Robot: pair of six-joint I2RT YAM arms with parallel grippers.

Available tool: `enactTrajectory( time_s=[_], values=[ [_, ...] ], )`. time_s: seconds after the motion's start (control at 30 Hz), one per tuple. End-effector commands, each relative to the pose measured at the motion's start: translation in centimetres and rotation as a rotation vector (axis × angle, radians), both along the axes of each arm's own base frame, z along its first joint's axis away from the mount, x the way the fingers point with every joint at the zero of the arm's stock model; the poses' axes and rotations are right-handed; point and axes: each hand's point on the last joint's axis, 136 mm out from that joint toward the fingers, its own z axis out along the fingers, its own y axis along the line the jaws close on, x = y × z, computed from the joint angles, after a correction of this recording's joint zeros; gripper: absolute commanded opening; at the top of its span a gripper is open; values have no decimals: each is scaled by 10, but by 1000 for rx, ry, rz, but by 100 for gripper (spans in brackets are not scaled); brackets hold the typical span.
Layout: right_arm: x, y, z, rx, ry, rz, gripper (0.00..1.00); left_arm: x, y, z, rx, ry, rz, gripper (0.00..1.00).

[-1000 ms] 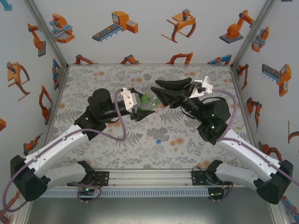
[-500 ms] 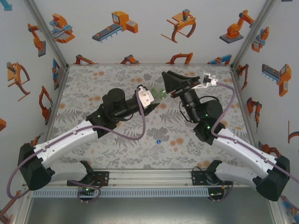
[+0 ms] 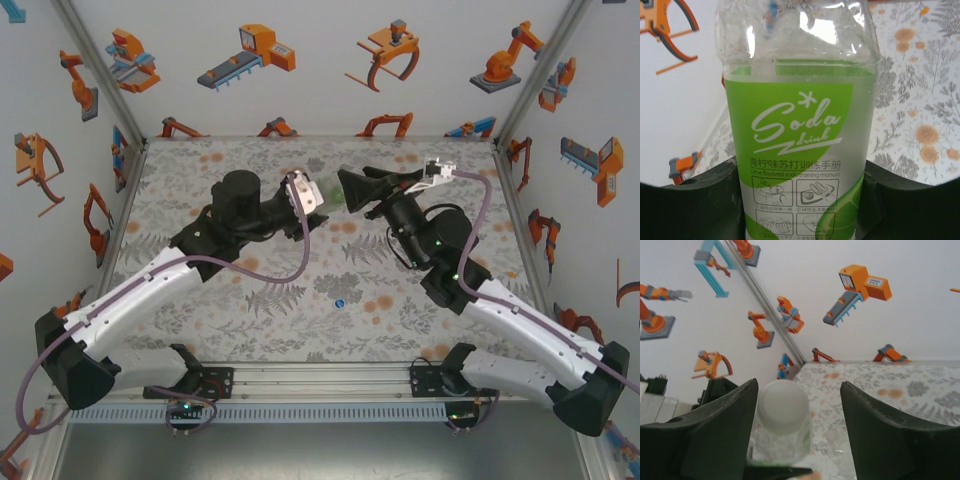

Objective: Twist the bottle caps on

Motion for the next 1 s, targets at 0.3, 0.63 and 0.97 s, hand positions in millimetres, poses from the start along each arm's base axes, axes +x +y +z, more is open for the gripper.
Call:
enactTrajectory(
  time_s=[0.3, 0.63, 0.97],
  values=[
    [-16, -13, -4, -170, 192, 98, 70, -38, 41, -32, 203, 36, -193, 0],
    [-22, 31, -37, -162, 428, 347, 74, -29, 48, -46, 146, 26, -128, 0],
    [-26, 79, -68, -98, 578, 615, 87, -25, 52, -42, 110, -6, -77, 0]
  ],
)
